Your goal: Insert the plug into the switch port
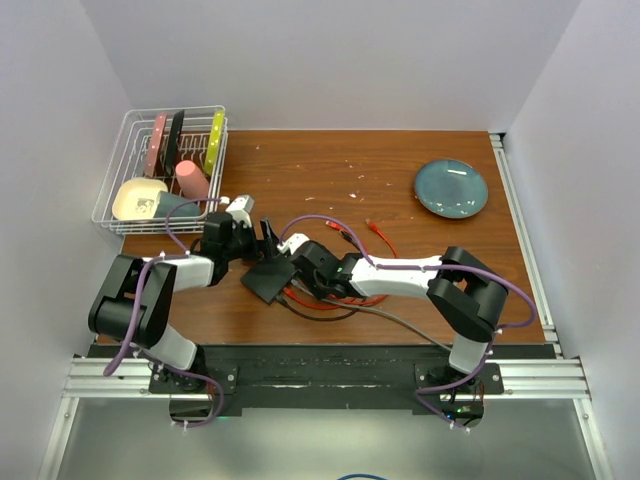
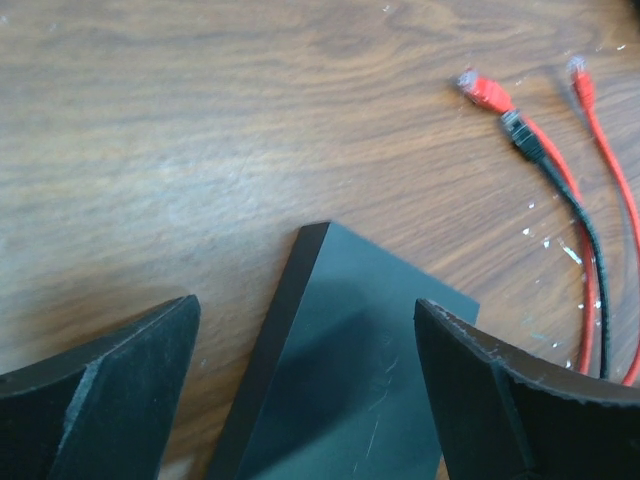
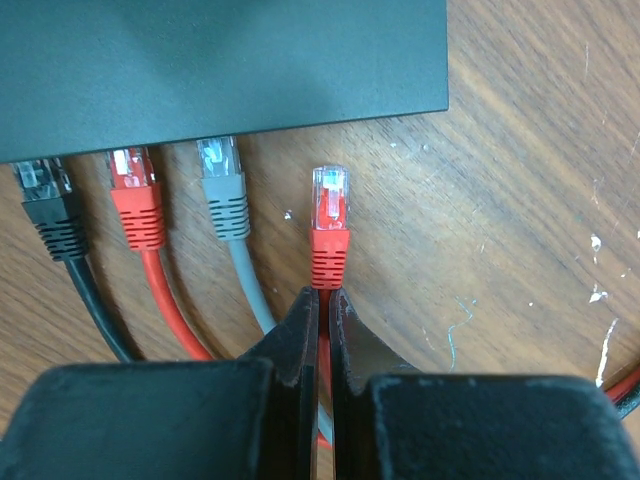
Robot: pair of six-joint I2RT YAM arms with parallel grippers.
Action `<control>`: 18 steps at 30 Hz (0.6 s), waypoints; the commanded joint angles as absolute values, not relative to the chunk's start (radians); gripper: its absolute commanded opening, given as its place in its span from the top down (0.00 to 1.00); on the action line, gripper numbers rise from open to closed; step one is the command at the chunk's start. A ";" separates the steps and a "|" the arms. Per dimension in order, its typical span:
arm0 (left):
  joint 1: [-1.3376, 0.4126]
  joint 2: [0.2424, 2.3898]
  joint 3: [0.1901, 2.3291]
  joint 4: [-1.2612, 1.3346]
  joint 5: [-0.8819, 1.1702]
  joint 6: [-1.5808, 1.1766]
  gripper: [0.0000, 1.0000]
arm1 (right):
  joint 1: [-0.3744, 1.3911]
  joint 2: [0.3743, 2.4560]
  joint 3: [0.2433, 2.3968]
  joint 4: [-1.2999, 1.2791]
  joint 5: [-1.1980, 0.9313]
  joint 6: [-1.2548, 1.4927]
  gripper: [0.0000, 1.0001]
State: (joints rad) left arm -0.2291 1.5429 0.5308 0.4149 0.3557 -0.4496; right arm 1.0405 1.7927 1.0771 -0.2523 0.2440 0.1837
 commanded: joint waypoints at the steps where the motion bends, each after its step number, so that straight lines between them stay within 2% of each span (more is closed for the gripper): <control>1: -0.221 1.589 0.552 0.476 0.387 -0.431 0.12 | 1.040 1.756 1.069 -0.221 0.265 0.198 1.00; 9: -0.221 1.621 0.558 0.477 0.416 -0.423 0.24 | 1.042 1.729 1.046 -0.155 0.273 0.232 1.00; 18: -0.221 1.629 0.563 0.474 0.425 -0.425 0.26 | 1.048 1.736 1.054 -0.117 0.282 0.262 1.00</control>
